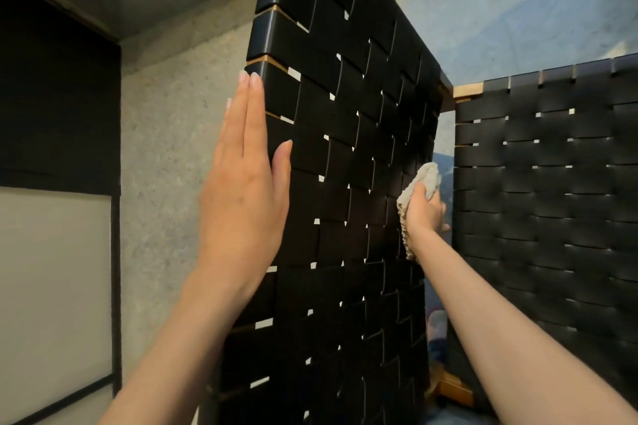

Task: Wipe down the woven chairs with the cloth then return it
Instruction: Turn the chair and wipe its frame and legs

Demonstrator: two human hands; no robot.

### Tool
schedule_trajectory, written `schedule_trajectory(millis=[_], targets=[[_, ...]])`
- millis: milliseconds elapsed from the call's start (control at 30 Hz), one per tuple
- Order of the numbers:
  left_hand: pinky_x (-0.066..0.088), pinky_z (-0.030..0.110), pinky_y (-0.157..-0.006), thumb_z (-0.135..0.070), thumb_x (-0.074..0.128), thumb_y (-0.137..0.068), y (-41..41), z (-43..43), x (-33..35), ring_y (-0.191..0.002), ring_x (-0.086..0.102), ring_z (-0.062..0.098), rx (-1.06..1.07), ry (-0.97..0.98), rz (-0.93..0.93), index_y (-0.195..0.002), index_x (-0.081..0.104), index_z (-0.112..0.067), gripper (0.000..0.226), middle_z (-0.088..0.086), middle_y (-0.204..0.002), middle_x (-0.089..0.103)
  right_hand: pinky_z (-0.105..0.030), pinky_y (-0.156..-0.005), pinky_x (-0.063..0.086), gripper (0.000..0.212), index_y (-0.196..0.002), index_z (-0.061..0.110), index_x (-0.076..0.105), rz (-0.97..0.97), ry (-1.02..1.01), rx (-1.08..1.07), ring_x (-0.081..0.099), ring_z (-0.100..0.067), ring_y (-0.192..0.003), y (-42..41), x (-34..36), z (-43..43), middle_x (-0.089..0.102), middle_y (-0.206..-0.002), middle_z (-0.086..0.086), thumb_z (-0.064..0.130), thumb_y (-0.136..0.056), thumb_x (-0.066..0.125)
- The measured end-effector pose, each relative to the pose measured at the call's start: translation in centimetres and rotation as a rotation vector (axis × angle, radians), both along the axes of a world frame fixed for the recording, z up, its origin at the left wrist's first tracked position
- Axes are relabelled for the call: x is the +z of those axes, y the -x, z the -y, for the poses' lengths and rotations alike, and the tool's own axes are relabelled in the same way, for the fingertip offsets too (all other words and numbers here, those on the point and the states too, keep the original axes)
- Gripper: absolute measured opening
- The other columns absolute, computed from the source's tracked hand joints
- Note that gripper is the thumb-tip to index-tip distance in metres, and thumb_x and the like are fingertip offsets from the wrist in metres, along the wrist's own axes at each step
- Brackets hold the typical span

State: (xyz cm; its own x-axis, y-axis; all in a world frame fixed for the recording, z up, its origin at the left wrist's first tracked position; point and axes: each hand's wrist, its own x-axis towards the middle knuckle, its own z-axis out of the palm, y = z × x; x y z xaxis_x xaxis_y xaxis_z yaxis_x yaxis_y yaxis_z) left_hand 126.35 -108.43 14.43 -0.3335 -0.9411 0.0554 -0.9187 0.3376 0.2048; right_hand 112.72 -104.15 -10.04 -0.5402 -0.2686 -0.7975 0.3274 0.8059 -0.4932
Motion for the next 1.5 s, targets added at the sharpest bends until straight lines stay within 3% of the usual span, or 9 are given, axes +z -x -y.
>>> schedule_trajectory(millis=[167,400,500,567,733,967,1100,1333,1500], targets=[[0.007,0.011,-0.114,-0.020,0.039,-0.101,-0.4,-0.1,0.1,-0.146,0.008,0.008,0.024,-0.053,-0.121,-0.151,0.010,-0.017,0.059,-0.004,-0.159,0.009,-0.035,-0.089,0.032,0.049,-0.142,0.024,0.039,-0.048,0.322,-0.008,0.030,-0.028,-0.130,-2.9,6.0,0.4,0.040,-0.144,-0.002,0.041,-0.097,0.042],[0.013,0.010,-0.112,-0.016,0.038,-0.101,-3.0,-2.8,1.8,-0.142,0.019,0.003,0.039,-0.198,-0.270,-0.149,0.022,-0.020,0.052,-0.008,-0.156,0.021,-0.018,-0.085,0.032,0.051,-0.145,0.023,0.036,-0.158,0.703,0.204,0.028,-0.017,-0.124,-5.6,17.5,4.0,0.036,-0.144,0.002,0.041,-0.098,0.046],[0.028,0.012,-0.104,-0.018,0.040,-0.100,-5.5,-3.8,3.2,-0.132,0.038,0.003,0.057,-0.188,-0.245,-0.142,0.041,-0.025,0.043,-0.010,-0.146,0.042,-0.036,-0.105,0.033,0.049,-0.144,0.023,0.038,-0.243,0.779,0.305,0.026,-0.022,-0.129,-7.1,21.6,4.8,0.034,-0.148,0.001,0.039,-0.098,0.046],[0.037,0.022,-0.099,-0.017,0.040,-0.099,-7.7,-4.3,4.0,-0.125,0.048,0.008,0.099,-0.147,-0.192,-0.134,0.053,-0.026,0.038,-0.010,-0.137,0.053,-0.038,-0.104,0.032,0.049,-0.143,0.025,0.040,-0.329,0.790,0.380,0.026,-0.023,-0.127,-8.4,23.3,4.5,0.031,-0.150,0.003,0.039,-0.097,0.049],[0.038,0.031,-0.103,-0.017,0.040,-0.099,-14.0,-5.4,5.1,-0.129,0.045,0.013,0.105,-0.220,-0.191,-0.136,0.051,-0.026,0.039,-0.006,-0.142,0.048,-0.009,-0.084,0.016,0.043,-0.135,0.031,0.051,-0.641,0.687,0.600,0.032,-0.020,-0.125,-11.7,24.8,1.0,0.025,-0.153,0.006,0.034,-0.092,0.056],[0.029,0.029,-0.108,-0.013,0.040,-0.098,-21.2,-6.5,7.0,-0.134,0.038,0.017,-0.159,-0.384,-0.187,-0.141,0.043,-0.019,0.044,0.000,-0.147,0.042,-0.015,-0.077,0.013,0.043,-0.131,0.034,0.053,-0.781,0.401,0.621,0.035,-0.024,-0.124,-17.7,26.3,-6.1,0.030,-0.151,0.005,0.031,-0.089,0.058],[0.030,0.027,-0.108,-0.016,0.041,-0.099,-23.5,-7.0,9.3,-0.133,0.039,0.015,-0.245,-0.438,-0.207,-0.143,0.040,-0.019,0.043,-0.001,-0.147,0.041,-0.023,-0.087,0.020,0.044,-0.132,0.040,0.049,-0.739,0.320,0.618,0.031,-0.023,-0.118,-20.7,27.5,-11.5,0.029,-0.149,0.006,0.031,-0.089,0.057],[0.030,0.028,-0.109,-0.017,0.040,-0.100,-22.7,-7.7,11.8,-0.136,0.035,0.017,-0.406,-0.492,-0.165,-0.145,0.035,-0.020,0.045,0.000,-0.150,0.036,-0.039,-0.095,0.040,0.051,-0.133,0.053,0.033,-0.723,0.131,0.576,0.027,-0.019,-0.118,-25.6,28.2,-21.4,0.024,-0.146,0.012,0.036,-0.090,0.057],[0.032,0.030,-0.108,-0.019,0.040,-0.100,-20.8,-6.4,12.5,-0.135,0.037,0.019,-0.502,-0.497,-0.142,-0.145,0.033,-0.021,0.046,0.001,-0.150,0.035,-0.035,-0.086,0.041,0.066,-0.136,0.054,0.023,-0.815,-0.022,0.565,0.024,-0.016,-0.109,-27.3,28.3,-22.0,0.027,-0.146,0.006,0.035,-0.087,0.063]])
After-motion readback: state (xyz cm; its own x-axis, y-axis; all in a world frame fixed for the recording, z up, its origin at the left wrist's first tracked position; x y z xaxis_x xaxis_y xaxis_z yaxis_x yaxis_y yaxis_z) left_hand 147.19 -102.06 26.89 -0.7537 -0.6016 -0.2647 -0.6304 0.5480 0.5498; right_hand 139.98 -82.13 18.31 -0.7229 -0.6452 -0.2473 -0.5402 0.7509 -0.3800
